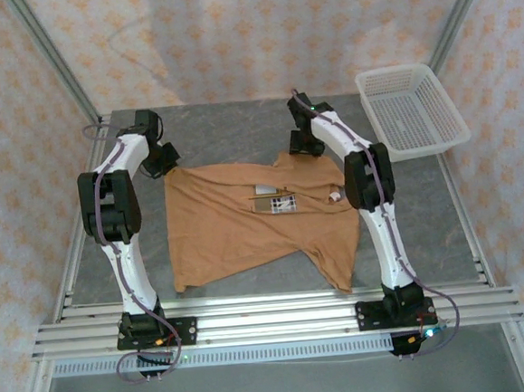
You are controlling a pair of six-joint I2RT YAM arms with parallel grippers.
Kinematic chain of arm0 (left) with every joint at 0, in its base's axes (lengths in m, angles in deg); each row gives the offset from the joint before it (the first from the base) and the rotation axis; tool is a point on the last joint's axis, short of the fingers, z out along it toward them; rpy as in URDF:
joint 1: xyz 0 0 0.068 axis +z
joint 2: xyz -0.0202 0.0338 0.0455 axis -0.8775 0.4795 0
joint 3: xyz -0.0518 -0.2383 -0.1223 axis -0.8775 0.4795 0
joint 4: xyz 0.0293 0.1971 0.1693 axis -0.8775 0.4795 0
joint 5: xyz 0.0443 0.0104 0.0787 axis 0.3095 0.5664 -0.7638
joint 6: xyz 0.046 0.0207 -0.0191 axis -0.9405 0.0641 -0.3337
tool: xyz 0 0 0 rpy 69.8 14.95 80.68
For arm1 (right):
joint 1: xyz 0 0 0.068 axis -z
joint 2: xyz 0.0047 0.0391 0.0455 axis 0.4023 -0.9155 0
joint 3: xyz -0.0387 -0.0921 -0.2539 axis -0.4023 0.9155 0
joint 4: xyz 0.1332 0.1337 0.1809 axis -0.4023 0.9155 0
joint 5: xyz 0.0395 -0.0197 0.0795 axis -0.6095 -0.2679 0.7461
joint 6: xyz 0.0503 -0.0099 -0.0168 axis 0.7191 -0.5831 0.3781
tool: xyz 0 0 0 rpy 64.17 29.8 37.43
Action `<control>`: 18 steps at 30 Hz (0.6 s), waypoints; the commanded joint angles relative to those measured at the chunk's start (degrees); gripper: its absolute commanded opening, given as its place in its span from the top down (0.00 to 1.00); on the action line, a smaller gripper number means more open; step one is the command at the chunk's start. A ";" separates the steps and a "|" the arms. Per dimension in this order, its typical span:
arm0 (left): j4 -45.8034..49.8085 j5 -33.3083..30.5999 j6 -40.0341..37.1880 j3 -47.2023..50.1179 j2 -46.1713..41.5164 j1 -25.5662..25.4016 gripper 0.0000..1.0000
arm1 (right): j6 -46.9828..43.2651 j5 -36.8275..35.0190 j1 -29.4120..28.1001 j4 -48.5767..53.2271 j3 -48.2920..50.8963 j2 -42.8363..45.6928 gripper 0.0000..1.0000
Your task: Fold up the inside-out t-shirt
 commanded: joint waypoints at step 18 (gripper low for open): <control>-1.71 0.32 0.89 0.20 -2.65 -1.30 1.00 | 1.79 -10.30 0.55 -18.73 1.32 16.89 1.00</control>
